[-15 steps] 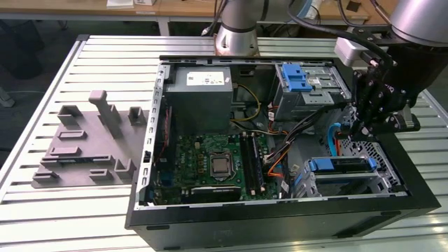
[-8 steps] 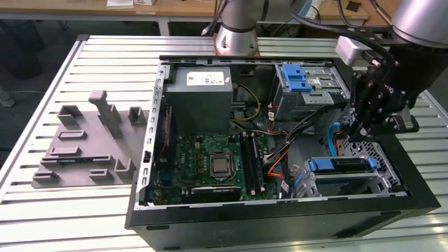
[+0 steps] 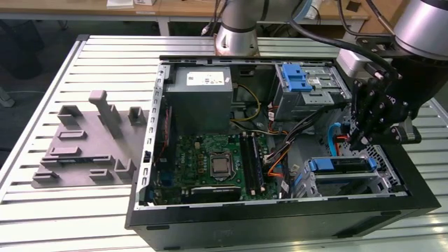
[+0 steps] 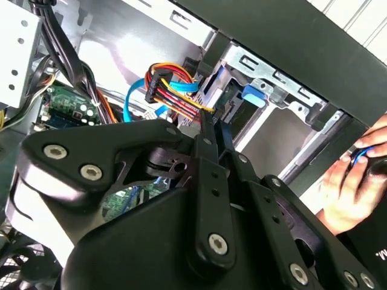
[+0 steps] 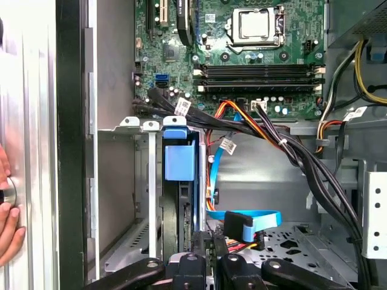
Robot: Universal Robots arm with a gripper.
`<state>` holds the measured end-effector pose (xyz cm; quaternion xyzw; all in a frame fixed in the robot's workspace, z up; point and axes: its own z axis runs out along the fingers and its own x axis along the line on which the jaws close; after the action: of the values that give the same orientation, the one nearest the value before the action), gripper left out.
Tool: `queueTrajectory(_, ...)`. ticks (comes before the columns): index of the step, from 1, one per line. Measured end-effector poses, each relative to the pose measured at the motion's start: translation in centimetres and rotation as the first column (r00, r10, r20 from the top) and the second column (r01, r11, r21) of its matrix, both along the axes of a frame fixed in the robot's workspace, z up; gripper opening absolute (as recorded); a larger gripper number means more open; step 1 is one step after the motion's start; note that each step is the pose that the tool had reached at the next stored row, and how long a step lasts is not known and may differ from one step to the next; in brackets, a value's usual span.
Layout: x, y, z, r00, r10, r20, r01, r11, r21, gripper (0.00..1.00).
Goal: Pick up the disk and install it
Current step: 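Insert the first disk wire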
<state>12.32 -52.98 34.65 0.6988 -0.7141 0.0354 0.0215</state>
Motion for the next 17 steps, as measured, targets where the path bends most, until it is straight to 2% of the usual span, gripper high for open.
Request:
queueTrajectory(3, 0.00, 0.00, 0.00, 1.0000, 0.000, -0.0006, 0.000, 1.0000, 0.0000, 0.16)
queueTrajectory(6, 0.08, 0.00, -0.02, 0.9999, 0.000, -0.0152, 0.000, 1.0000, 0.0000, 0.16)
queueTrajectory(7, 0.11, -0.05, -0.05, 0.9999, -0.001, -0.0167, 0.001, 1.0000, -0.0001, 0.16)
queueTrajectory(13, 0.13, -0.79, -0.50, 0.9998, -0.010, -0.0175, 0.010, 1.0000, 0.0004, 0.16)
queueTrajectory(17, 0.13, -0.82, -0.77, 0.9995, -0.025, -0.0202, 0.025, 0.9997, 0.0002, 0.16)
